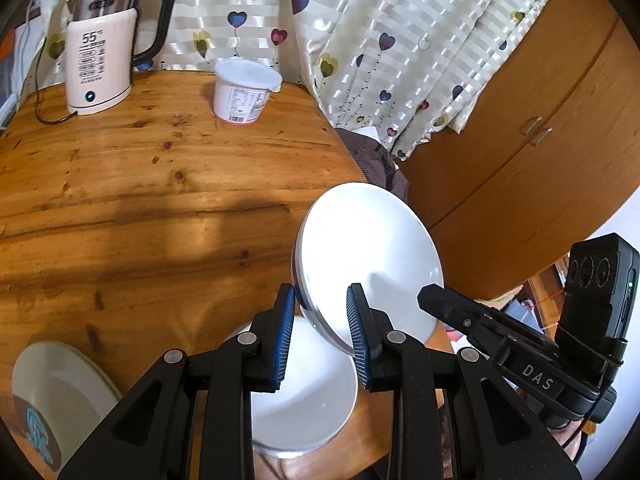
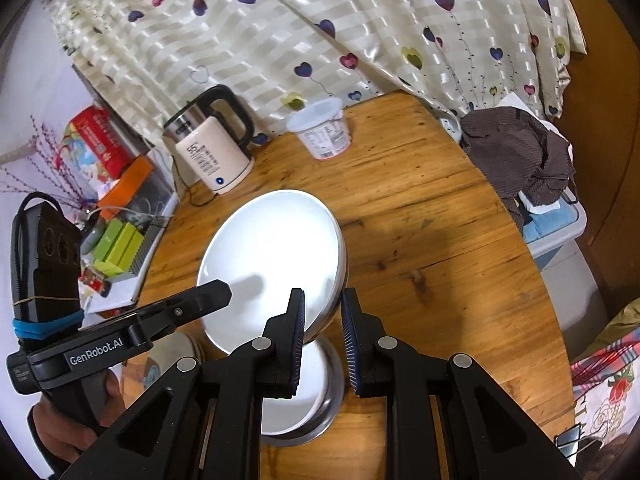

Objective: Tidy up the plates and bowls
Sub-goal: 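Lift the small white bowl and carry it over the nested bowl stack, then lower the small white bowl into the nested steel bowl stack with both tools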

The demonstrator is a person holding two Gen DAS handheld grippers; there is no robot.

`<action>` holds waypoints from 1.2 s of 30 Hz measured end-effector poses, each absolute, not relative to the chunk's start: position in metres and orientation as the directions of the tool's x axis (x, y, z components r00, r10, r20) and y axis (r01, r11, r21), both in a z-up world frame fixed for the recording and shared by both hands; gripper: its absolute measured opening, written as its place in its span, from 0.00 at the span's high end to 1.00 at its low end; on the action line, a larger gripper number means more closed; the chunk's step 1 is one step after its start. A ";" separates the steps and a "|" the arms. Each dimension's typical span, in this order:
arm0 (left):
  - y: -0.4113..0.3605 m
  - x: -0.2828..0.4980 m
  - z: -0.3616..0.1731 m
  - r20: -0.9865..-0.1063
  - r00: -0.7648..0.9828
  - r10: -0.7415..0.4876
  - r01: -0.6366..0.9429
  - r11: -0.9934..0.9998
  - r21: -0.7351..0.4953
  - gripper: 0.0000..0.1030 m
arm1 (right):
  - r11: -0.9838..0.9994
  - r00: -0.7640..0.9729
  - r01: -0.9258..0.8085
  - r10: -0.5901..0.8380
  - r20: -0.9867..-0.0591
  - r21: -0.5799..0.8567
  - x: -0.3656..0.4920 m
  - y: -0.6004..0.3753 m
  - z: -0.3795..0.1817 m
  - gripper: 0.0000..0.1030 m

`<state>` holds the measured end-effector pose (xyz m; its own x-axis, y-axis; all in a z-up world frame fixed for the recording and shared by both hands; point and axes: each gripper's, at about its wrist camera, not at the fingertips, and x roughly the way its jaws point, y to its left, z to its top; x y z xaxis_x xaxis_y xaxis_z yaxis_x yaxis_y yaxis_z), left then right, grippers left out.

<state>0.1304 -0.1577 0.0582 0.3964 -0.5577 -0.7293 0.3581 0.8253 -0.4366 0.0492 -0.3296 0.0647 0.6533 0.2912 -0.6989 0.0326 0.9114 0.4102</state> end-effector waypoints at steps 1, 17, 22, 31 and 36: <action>-0.154 0.128 0.058 -0.729 0.398 -0.557 0.355 0.826 -0.438 0.73 | 0.910 0.653 0.028 0.296 -0.697 0.413 0.047 -0.327 0.065 0.83; -0.124 0.092 0.038 -0.755 0.385 -0.530 0.306 0.846 -0.438 0.73 | 0.905 0.601 0.007 0.337 -0.725 0.426 0.021 -0.296 0.050 0.83; -0.120 0.088 0.029 -0.769 0.370 -0.521 0.287 0.852 -0.438 0.73 | 0.900 0.574 0.014 0.349 -0.741 0.435 0.018 -0.292 0.039 0.83; -0.120 0.085 0.015 -0.798 0.340 -0.498 0.263 0.865 -0.427 0.73 | 0.893 0.531 0.029 0.366 -0.764 0.449 0.017 -0.292 0.023 0.83; -0.122 0.085 0.009 -0.816 0.324 -0.479 0.254 0.875 -0.412 0.73 | 0.890 0.513 0.036 0.373 -0.773 0.454 0.017 -0.292 0.018 0.83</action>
<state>0.0846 -0.1222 0.0094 0.3245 -0.4786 -0.8159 0.2536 0.8750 -0.4124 0.0166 -0.2924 0.0178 0.5132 0.3734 -0.7728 0.0360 0.8902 0.4541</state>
